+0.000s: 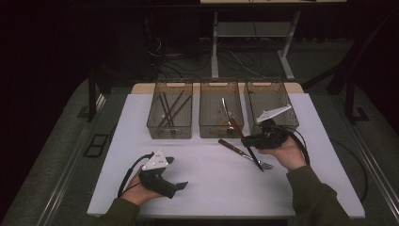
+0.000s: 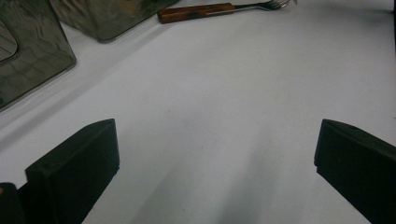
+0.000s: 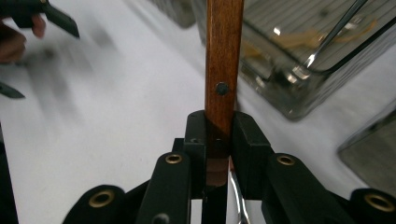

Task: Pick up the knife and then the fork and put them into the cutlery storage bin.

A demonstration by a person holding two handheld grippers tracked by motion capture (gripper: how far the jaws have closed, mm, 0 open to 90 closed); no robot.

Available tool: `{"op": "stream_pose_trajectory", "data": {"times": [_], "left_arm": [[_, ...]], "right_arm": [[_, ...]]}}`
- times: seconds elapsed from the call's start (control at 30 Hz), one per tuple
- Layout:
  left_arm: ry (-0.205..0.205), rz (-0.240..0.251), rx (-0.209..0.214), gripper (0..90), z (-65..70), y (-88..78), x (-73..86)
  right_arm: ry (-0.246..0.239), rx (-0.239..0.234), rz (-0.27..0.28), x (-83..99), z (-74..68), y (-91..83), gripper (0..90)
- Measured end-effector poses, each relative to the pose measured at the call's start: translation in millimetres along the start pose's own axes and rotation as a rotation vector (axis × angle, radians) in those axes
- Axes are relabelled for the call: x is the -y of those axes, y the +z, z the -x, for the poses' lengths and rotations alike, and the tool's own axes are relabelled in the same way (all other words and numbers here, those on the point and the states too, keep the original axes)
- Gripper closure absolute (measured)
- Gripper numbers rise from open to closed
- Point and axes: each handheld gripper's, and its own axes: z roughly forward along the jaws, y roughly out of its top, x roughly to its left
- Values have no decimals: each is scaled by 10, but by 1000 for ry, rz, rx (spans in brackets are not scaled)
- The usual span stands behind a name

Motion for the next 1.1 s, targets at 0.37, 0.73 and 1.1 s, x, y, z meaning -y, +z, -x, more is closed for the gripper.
{"op": "stream_pose_trajectory", "data": {"times": [0.37,0.73,1.1], "left_arm": [[-1,-1,1,0,2,0,-1],[2,-3,-3,0,-1,5,-1],[-6,-5,1,0,9,16,-2]], "right_arm": [[45,19,169,18,80,-218,768],[99,89,310,56,196,-481,768],[127,164,359,-39,387,-711,768]]}}
